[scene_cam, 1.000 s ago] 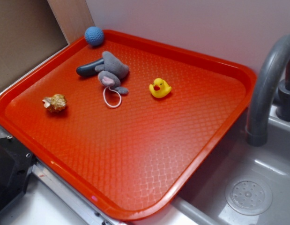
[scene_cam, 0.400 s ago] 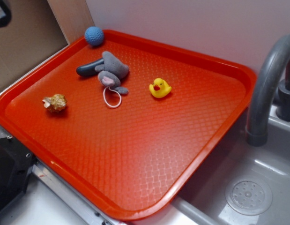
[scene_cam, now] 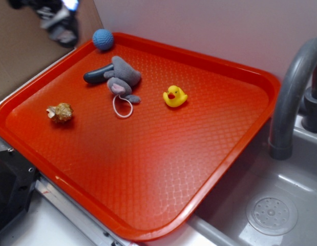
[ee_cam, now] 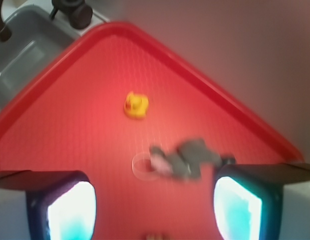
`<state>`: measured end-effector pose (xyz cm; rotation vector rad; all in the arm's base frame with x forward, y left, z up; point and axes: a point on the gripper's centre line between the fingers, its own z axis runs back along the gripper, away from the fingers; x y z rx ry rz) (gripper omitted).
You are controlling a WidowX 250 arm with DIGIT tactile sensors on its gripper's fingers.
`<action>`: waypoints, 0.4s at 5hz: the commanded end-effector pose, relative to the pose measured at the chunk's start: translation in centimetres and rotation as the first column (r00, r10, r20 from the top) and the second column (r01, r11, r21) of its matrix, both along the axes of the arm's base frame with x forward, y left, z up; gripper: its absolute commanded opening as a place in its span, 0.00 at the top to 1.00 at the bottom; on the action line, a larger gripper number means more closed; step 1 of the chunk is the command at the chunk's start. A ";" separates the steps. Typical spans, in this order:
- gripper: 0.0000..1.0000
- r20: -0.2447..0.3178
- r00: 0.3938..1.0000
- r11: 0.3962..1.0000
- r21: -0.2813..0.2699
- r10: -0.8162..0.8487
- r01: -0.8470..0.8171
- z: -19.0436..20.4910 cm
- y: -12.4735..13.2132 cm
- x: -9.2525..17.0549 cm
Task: Grab the yellow duck.
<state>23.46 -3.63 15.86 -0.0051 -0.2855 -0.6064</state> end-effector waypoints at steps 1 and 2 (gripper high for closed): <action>0.00 -0.045 0.993 0.994 -0.015 -0.113 0.112 -4.6 -2.7 4.4; 0.00 -0.097 0.979 0.984 -0.048 -0.178 0.174 -7.5 -3.7 5.9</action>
